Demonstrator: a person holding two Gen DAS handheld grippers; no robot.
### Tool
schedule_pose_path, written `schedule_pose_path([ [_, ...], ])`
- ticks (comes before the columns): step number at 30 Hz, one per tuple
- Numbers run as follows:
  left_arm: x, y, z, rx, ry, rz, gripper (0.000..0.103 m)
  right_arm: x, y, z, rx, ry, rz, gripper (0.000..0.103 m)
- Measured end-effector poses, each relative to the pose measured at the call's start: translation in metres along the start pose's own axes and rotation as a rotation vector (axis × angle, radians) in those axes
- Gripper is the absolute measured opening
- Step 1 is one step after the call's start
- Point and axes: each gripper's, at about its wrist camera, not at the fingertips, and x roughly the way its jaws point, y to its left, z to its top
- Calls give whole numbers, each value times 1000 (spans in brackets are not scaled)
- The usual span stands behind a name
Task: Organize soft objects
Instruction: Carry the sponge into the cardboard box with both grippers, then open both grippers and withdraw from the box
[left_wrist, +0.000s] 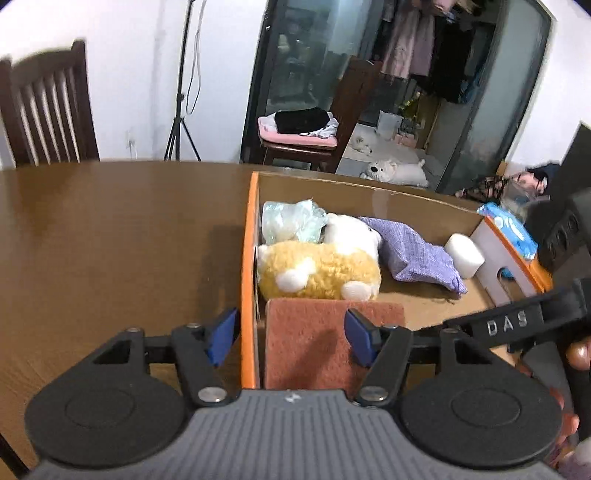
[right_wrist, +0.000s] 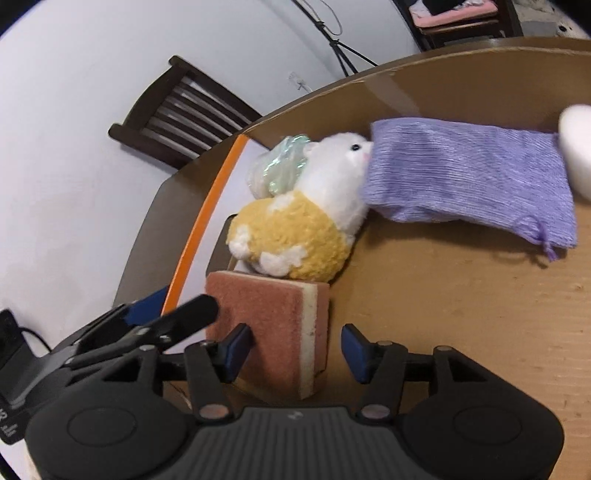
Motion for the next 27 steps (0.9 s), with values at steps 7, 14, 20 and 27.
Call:
schedule_pose_path([
  [7,-11,5,-16,-33,34,-31,59,-6,-7,-17,102,54,60,50],
  [14,-77,-17,-4,27,-74,-42,64,-90,17,-22,4,-86,-62,58],
  [20,-141,-44,4,61,-187,-20,69,-198,47,-45,-210,-261,-292,65],
  [27,-192,-91,-50,160,-338,55,77,-273,58,-117,-314,-475,-384,68],
])
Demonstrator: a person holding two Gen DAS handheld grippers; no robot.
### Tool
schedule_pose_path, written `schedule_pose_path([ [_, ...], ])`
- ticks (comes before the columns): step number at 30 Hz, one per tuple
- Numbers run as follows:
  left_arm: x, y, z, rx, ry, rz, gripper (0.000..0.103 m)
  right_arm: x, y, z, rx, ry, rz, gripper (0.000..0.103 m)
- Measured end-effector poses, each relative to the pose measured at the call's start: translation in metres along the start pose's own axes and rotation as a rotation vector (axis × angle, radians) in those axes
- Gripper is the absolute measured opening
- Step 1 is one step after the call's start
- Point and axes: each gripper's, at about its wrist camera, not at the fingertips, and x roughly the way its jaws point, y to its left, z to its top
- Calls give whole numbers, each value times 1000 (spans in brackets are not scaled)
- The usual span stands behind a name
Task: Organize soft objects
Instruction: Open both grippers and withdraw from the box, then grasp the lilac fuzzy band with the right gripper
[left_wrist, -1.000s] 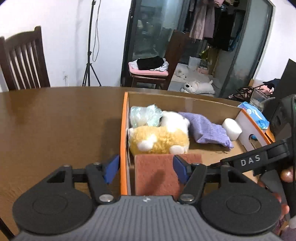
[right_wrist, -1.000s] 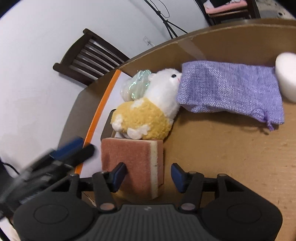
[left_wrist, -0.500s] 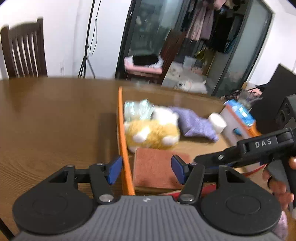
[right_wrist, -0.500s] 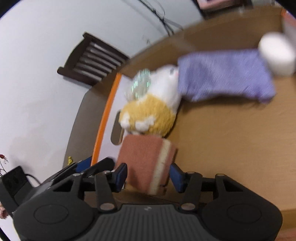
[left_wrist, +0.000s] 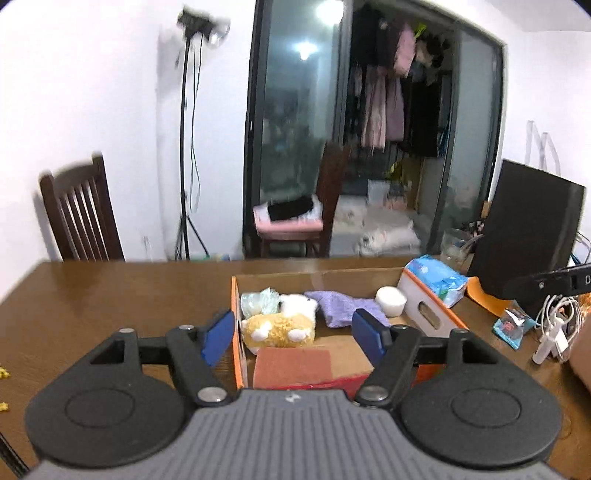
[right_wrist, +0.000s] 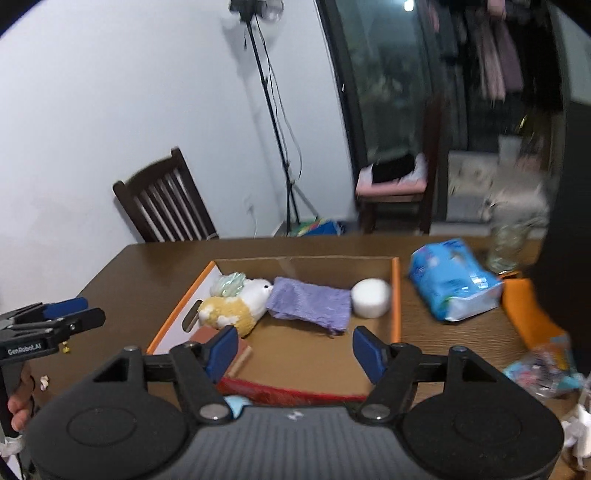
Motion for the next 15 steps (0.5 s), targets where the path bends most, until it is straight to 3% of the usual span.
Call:
schedule_pose_path([
  [1,-15,-6,-11,3,-39,-18,82,-13,2,-11,-4,-33,4,69],
  [4,-56,-24,-50,-16,-92,-74,83,-48,12,-57,-33,-120,29,74],
  [9,-105,-51,-130,-35,-87,-95,89,-90,37,-158,-98,-190,76,76],
  [12,-114,-62,-165,-39,-18,-111,90,-99,41,-206,-58,-174,86,79],
  [15,-110,-71,-169,-14,20,-126,90,-91,39,-233,-18,-105,76,79],
])
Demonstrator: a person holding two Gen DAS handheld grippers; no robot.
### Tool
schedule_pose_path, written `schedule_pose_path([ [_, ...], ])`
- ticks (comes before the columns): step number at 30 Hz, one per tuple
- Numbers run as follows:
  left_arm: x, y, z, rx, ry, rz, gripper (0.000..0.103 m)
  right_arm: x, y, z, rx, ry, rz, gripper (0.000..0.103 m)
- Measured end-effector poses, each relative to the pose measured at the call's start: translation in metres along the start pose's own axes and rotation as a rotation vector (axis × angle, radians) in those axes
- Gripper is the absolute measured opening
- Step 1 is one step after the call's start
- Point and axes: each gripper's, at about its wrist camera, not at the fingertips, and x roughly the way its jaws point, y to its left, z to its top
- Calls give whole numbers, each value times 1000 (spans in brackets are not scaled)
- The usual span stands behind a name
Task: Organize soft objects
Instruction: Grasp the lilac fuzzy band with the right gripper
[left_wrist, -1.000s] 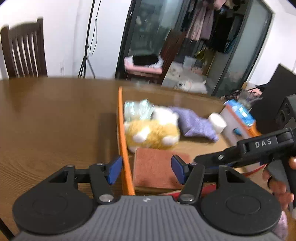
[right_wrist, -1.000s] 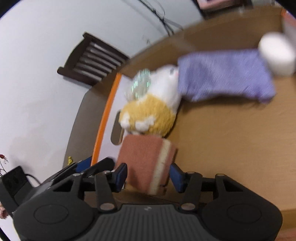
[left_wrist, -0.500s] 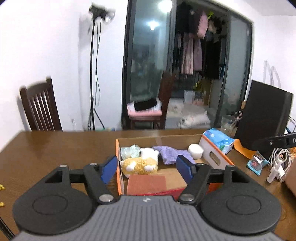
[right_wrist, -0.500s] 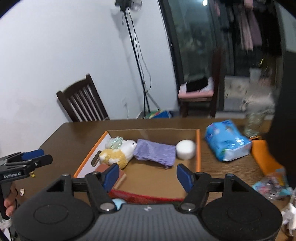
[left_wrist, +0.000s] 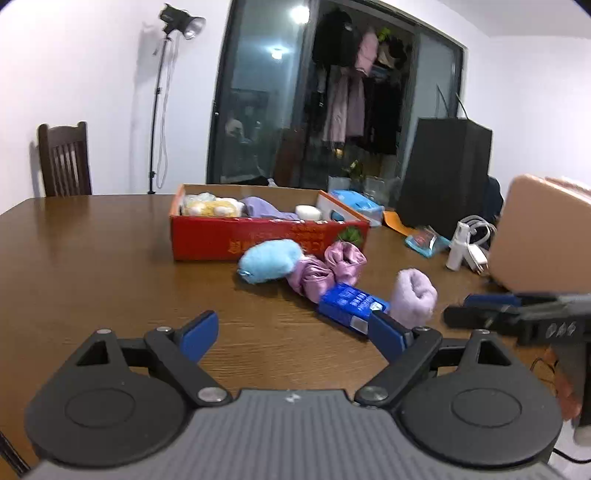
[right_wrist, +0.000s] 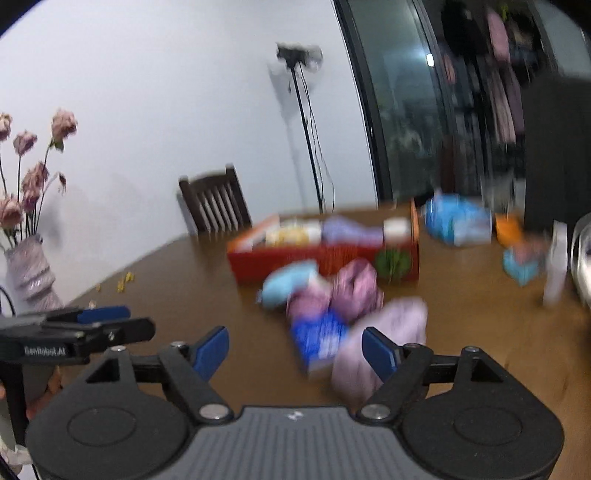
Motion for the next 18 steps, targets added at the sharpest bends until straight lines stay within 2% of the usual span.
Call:
schedule_pose_path([
  [2,5,-5,5,16,-17,16,90,8,0,-5,-13,20,-24,79],
  [4,14,-10,10,28,-23,20,91,17,-3,-3,3,9,-84,79],
  [10,45,-21,4,66,25,18,91,64,-22,-6,66,-17,-228,77],
  [11,49,-21,4,68,32,18,91,70,-25,-7,71,-14,-234,74],
  [13,55,-19,5,60,36,25,91,76,-30,-7,41,-9,-221,37],
  [16,56,-8,10,20,15,35,91,60,-29,-3,-50,-62,-216,28],
  [17,55,-4,12,0,11,35,91,52,-23,-2,-111,-85,-181,28],
  [18,56,1,15,-22,9,28,91,42,-18,-1,-170,-87,-98,28],
])
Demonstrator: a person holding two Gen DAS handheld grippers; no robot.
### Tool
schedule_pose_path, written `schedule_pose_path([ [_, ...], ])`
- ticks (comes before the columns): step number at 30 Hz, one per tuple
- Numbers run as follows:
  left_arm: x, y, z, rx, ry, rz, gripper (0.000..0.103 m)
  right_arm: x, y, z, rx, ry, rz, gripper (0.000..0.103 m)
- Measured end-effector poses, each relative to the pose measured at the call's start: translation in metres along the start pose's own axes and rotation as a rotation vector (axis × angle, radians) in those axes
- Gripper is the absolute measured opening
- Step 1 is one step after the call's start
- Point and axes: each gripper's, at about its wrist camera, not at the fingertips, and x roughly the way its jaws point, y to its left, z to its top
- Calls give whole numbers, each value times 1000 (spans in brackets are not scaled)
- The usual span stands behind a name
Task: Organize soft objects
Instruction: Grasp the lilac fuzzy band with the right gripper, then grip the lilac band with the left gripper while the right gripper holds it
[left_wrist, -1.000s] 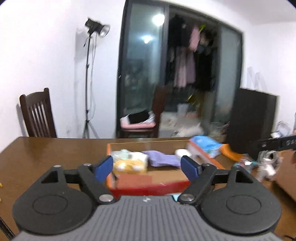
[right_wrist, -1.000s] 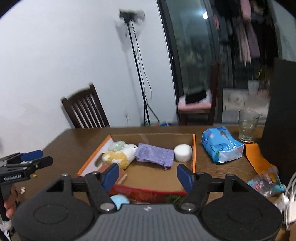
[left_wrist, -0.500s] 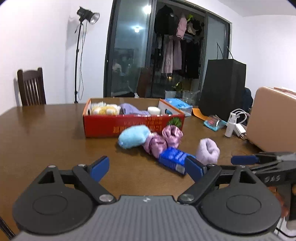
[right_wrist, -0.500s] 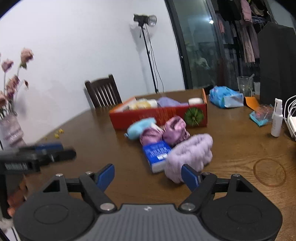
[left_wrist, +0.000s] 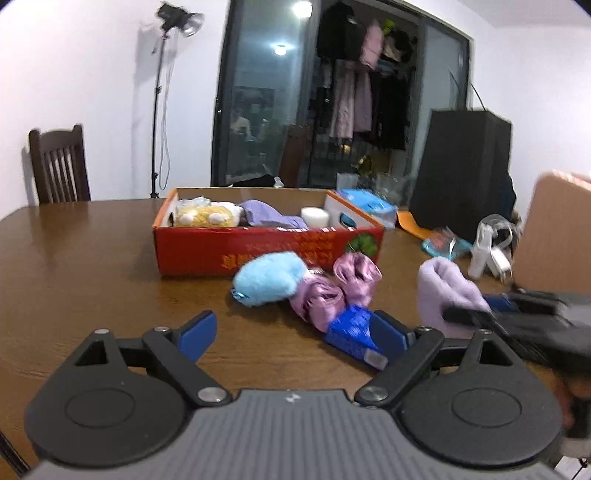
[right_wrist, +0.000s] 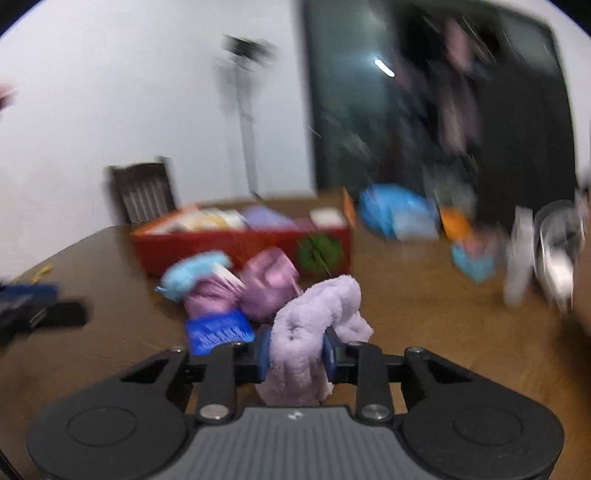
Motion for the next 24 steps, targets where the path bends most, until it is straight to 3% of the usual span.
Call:
schedule_pose_path([
  [3,4,11,7,-80,2,-82,91,-12,11,0,-57,104,357,29],
  [5,13,12,7,-119,34,-128,90,-10,23,-9,-118,142,458,31],
  [8,26,3,-1,-98,94,-170,78,0,31,-20,-160,215,438,43],
  [10,34,-3,-9,-64,151,-228,52,-2,26,-20,-131,199,432,49],
  [13,39,-1,-18,-75,200,-282,27,-5,20,-20,-102,189,334,57],
  [17,25,0,-27,-95,193,-280,21,-13,2,-15,-6,167,214,55],
  [19,14,-2,-31,-101,184,-291,21,-14,-2,-14,23,167,154,47],
  [24,-6,-12,-47,-34,162,-249,21,-28,-2,-10,101,113,274,46],
])
